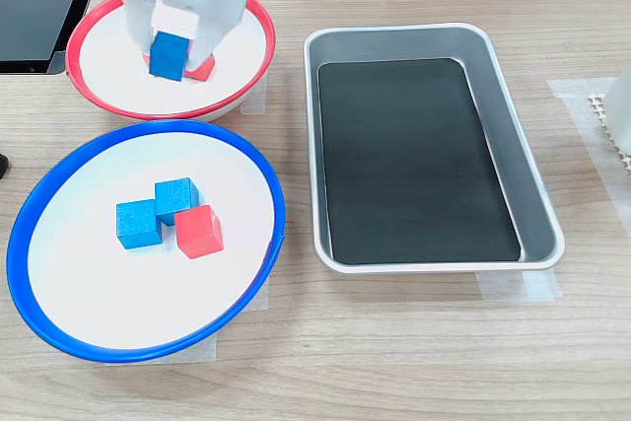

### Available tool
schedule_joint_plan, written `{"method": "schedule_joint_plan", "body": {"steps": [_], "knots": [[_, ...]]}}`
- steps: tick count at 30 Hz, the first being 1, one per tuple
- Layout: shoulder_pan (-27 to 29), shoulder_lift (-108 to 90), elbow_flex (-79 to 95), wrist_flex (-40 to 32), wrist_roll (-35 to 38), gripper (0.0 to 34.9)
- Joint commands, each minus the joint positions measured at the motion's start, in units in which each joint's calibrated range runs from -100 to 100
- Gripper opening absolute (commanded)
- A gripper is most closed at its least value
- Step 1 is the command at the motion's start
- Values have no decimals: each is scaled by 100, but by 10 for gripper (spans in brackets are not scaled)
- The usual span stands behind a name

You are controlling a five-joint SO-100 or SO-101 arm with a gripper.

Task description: Relocate any misplaced blocks to their matching dishes.

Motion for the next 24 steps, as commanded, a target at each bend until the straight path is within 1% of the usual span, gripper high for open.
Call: {"method": "schedule_joint_plan", "body": {"steps": [1, 4, 8, 10, 14, 18, 24], "knots": [[-327, -1009, 68, 115, 39, 4], [-657, -1196, 123, 173, 5, 4], [-1297, -1205, 141, 231, -78, 4], [-1607, -1171, 195, 148, -132, 4], [-2050, -1009, 286, -74, -156, 4], [-2172, -727, 305, -380, -107, 4], [-2087, -190, 314, -850, 59, 4]]}}
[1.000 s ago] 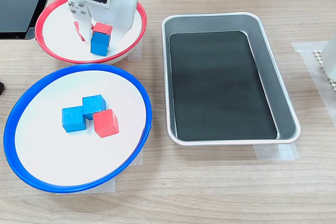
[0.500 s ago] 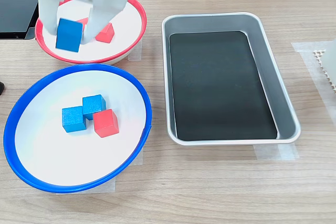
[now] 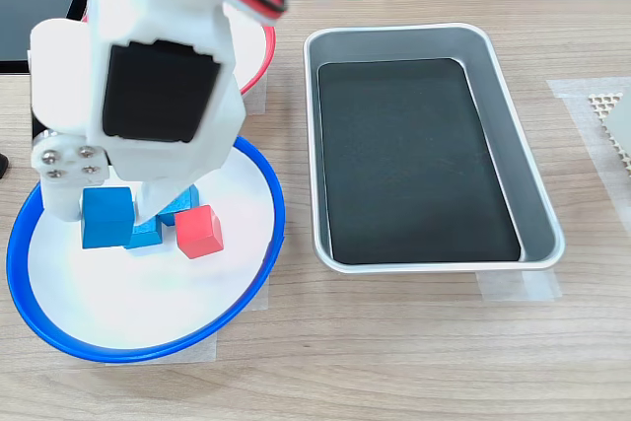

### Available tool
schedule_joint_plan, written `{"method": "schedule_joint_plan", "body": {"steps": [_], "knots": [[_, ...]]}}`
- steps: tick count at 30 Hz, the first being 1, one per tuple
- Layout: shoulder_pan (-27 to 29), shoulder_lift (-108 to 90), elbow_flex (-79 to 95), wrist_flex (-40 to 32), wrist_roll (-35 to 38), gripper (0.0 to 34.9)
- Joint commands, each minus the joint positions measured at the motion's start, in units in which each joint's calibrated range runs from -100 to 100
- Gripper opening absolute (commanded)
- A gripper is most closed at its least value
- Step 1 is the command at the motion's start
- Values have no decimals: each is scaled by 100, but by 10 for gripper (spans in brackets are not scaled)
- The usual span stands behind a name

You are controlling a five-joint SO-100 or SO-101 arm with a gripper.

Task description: Relocate any misplaced blocks to their matching dishes.

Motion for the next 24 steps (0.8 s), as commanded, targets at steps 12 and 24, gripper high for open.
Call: {"method": "schedule_joint_plan", "body": {"steps": [12, 24], "knots": [[7, 433, 60, -667, 200, 16], [-30, -164, 315, -98, 449, 151]]}}
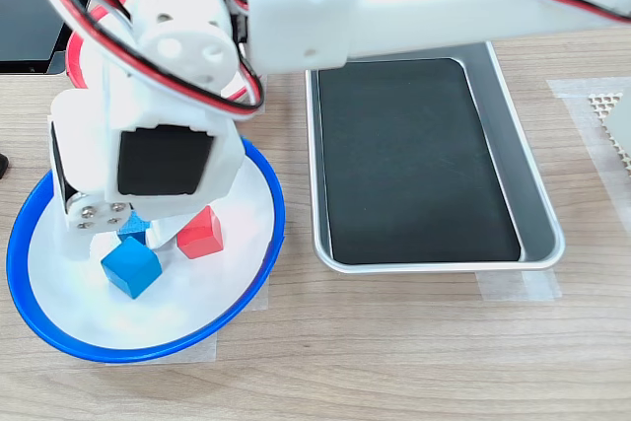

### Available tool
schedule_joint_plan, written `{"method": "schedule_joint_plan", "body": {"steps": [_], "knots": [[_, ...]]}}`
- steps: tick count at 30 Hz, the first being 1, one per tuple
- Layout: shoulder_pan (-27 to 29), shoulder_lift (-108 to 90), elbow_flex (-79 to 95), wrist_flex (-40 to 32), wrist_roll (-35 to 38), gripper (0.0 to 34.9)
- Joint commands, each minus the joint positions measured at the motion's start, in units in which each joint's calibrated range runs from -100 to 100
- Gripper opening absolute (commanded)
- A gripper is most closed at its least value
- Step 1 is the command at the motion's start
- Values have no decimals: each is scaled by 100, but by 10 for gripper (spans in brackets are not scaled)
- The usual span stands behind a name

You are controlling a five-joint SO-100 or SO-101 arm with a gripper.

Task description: Relocate any misplaced blocks to their matching dishes.

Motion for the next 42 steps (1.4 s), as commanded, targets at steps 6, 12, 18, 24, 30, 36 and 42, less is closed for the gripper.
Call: {"method": "schedule_joint_plan", "body": {"steps": [6, 12, 18, 24, 30, 36, 42], "knots": [[-12, -1529, 907, 328, 254, 145], [82, -2203, 1553, 469, 376, 132], [317, -2339, 1936, 840, 391, 122], [487, -1793, 1198, 1302, 342, 114], [524, -1239, 479, 1352, 342, 119], [496, -804, 88, 1360, 322, 125], [336, -701, 88, 1410, 278, 133]]}}
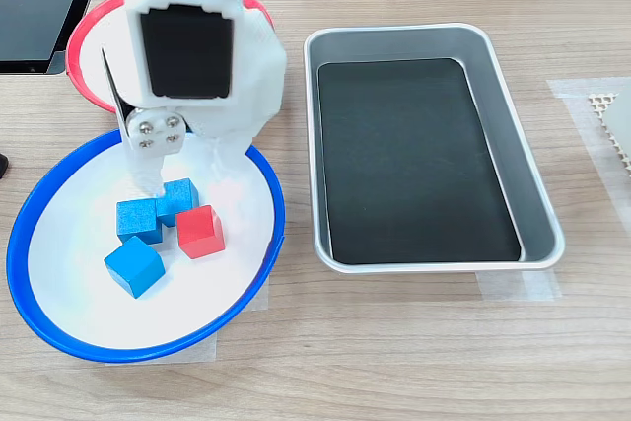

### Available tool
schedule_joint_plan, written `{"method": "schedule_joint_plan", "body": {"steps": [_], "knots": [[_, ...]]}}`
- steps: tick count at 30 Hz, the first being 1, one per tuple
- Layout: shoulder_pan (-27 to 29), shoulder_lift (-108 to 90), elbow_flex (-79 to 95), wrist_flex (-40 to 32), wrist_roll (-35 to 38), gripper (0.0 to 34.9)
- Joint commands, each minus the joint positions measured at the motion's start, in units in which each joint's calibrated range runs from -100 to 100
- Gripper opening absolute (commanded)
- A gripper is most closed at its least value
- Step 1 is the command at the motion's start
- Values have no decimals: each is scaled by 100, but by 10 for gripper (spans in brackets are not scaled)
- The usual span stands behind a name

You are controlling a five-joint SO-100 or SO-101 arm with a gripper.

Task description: Relocate any misplaced blocks to their matching dishes.

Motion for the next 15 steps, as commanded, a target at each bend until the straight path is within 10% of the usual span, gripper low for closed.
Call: {"method": "schedule_joint_plan", "body": {"steps": [1, 15], "knots": [[-170, -28, -248, 97, -63, 133], [-274, 450, -649, 88, -103, 135]]}}
